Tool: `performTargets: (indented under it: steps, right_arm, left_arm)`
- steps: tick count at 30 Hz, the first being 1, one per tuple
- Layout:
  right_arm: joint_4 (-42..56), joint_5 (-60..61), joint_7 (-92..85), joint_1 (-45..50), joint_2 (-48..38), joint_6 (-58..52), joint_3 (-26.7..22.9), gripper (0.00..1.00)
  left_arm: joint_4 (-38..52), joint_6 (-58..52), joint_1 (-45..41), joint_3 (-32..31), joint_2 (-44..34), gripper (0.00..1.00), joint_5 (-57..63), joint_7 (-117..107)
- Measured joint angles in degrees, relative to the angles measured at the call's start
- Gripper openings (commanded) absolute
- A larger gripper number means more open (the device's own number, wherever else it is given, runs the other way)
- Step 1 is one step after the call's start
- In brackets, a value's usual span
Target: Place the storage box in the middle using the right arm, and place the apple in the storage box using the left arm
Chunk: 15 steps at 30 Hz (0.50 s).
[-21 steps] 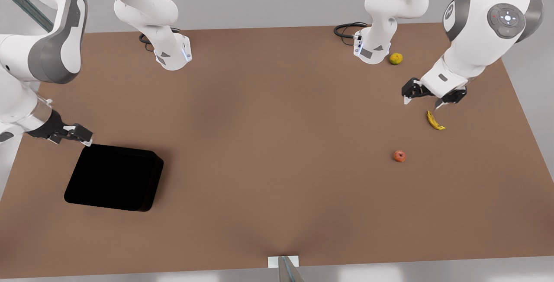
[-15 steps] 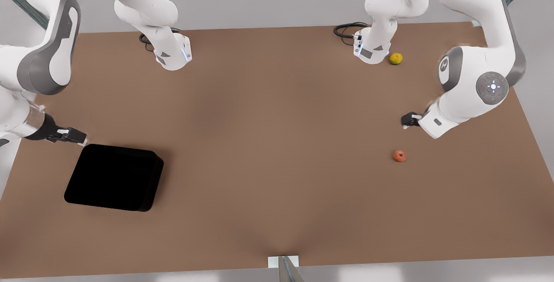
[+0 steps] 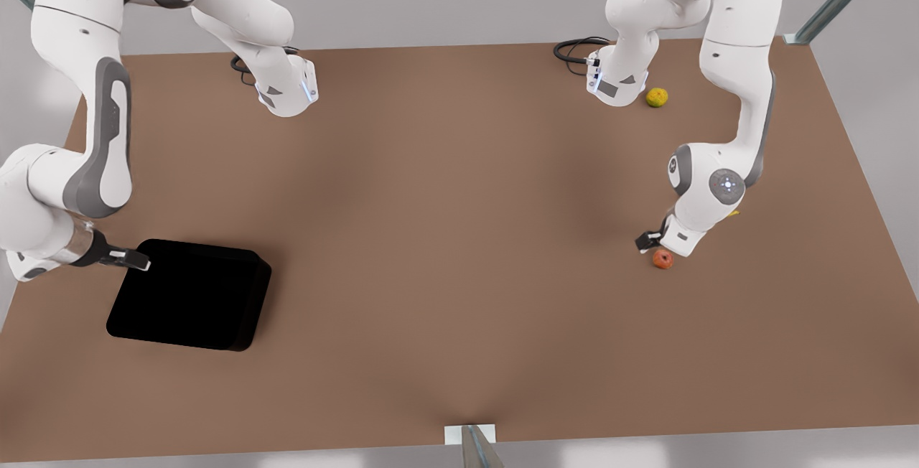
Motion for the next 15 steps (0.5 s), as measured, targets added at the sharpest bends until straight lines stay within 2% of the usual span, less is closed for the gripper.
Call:
performTargets:
  steps: [4,9,12,15]
  right_arm:
    - [0.71,1.18,-2.66,-3.45,2.53,5.78,0.06,1.00]
    - [0.14,2.41,-3.65,-5.92,6.27,9.84,0.00,1.00]
    - [2.29,2.36,-7.88,-9.93,9.40,10.97,0.00,1.00]
    - [1.59,2.55,-8.85,-10.14,10.67,14.64,0.00,1.00]
  left_arm:
    - [0.31,4.39,0.63,0.00,4.15,1.00,0.27,0.18]
    - [3.02,-3.11,2.29,-0.09,3.75,1.00,0.37,2.53]
    - [3.06,-2.79,2.46,-0.09,4.30,1.00,0.46,2.65]
    - [4.03,-0.29,3.27,-0.09,7.89,1.00,0.56,2.56]
